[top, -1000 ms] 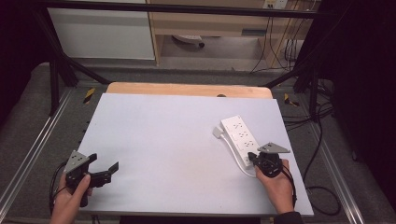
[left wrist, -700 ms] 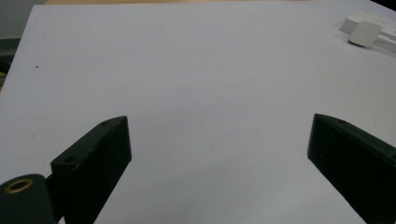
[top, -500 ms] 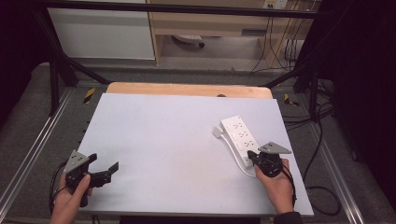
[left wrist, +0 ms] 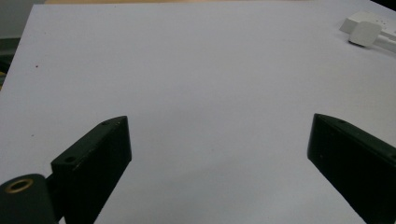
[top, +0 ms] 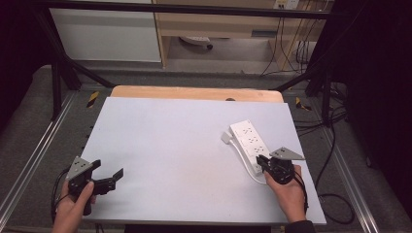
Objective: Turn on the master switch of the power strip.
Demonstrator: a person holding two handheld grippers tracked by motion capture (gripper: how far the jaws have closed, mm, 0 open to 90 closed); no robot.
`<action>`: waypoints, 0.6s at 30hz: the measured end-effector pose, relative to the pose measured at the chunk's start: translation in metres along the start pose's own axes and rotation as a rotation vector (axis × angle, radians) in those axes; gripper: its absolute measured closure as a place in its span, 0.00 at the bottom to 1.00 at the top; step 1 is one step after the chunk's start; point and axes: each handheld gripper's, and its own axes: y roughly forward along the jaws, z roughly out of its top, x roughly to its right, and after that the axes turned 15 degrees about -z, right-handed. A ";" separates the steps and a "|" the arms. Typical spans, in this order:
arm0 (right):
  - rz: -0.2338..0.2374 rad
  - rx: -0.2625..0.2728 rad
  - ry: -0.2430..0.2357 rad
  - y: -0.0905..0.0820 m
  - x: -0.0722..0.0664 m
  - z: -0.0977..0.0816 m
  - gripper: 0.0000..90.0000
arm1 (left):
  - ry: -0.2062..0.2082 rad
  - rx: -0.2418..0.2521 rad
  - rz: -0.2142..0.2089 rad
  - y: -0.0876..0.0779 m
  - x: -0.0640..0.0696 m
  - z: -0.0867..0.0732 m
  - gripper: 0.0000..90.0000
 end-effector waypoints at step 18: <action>0.028 0.020 0.021 -0.001 -0.006 0.003 0.63 | 0.002 0.002 -0.003 0.000 0.000 0.000 0.07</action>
